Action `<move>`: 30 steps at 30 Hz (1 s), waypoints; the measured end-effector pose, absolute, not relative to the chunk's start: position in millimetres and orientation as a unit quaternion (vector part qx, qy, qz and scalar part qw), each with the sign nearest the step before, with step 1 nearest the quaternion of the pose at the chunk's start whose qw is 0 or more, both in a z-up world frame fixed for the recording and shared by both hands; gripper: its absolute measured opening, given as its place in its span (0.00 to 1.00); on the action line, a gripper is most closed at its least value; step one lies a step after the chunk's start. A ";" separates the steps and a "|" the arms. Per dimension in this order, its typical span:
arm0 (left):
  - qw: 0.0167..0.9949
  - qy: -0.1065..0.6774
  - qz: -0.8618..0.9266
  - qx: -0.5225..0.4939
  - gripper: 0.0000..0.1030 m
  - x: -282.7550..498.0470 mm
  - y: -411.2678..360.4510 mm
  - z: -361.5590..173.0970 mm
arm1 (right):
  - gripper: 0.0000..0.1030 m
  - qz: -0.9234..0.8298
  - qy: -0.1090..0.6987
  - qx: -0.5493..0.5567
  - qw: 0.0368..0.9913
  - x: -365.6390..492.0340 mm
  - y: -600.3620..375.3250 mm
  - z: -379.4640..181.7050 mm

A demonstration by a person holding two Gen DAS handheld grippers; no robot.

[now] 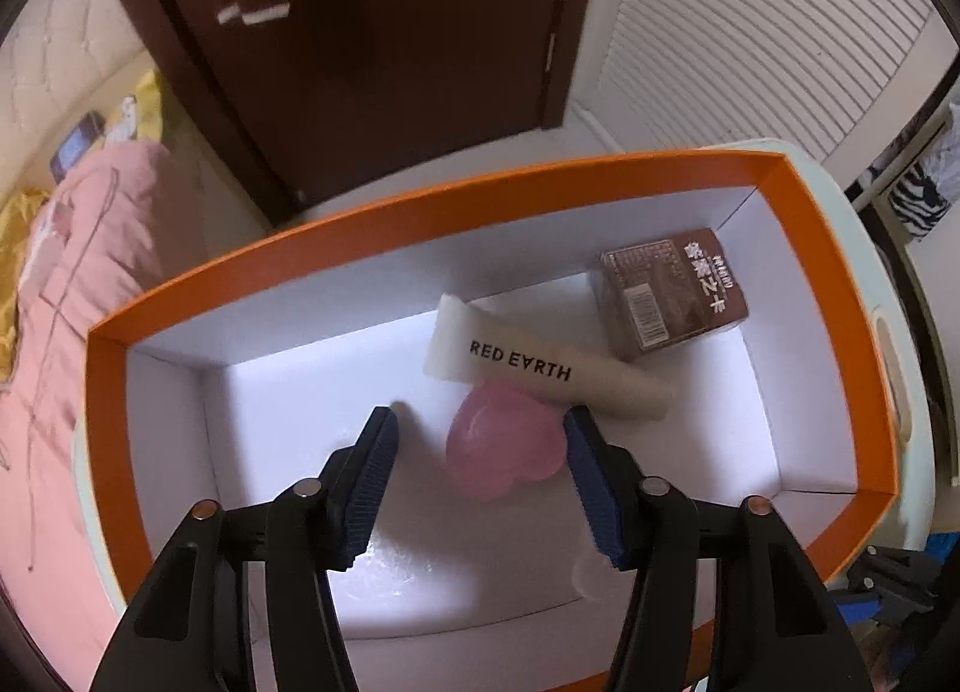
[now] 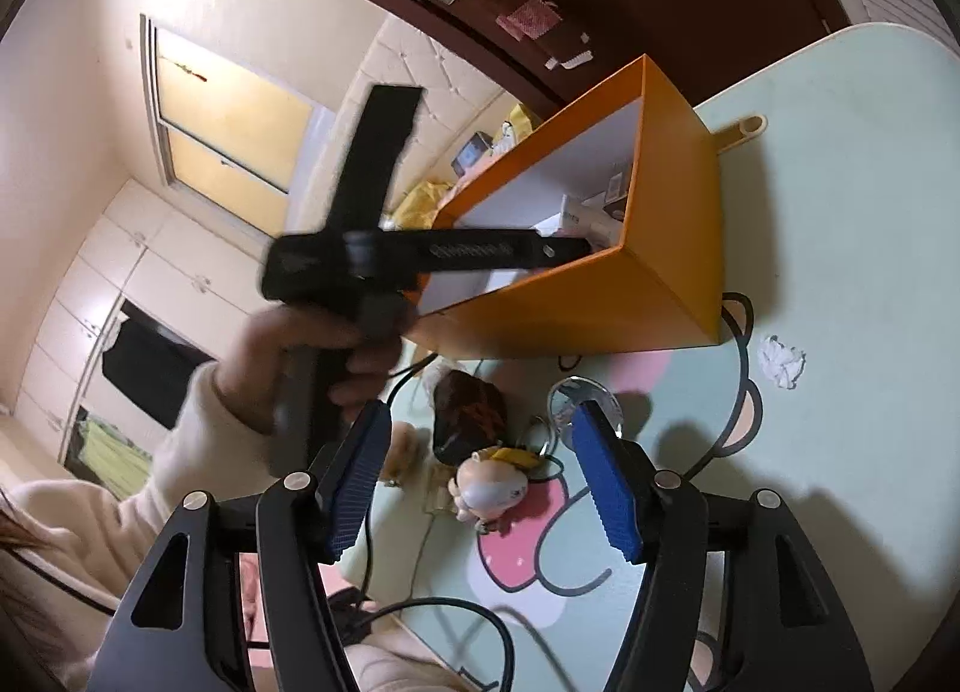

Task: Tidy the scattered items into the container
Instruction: 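Grasp the pink heart-shaped item inside the box with the left gripper, then lift the pink heart out and set it on the table, open left gripper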

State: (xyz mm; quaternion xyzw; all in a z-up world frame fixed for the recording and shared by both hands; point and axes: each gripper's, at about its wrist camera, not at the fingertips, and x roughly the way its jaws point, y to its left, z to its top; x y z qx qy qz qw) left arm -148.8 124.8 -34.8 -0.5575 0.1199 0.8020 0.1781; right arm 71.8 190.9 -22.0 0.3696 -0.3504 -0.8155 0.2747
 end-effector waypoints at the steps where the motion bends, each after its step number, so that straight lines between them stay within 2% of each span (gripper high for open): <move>1: 0.180 0.122 0.805 -0.552 0.36 -147.0 125.6 -33.6 | 0.62 -0.817 -0.348 0.370 0.274 71.6 190.5 -21.8; 7: 0.187 0.125 0.803 -0.552 0.36 -137.5 121.2 -31.8 | 0.62 -0.815 -0.347 0.371 0.279 71.5 188.6 -21.9; 17: 0.170 0.033 0.859 -0.481 0.36 -93.5 66.0 27.5 | 0.62 -0.819 -0.336 0.372 0.279 74.1 185.8 -22.1; 30: 0.164 -0.052 0.885 -0.433 0.36 -15.6 9.5 23.7 | 0.62 -0.827 -0.312 0.376 0.278 76.8 175.3 -23.0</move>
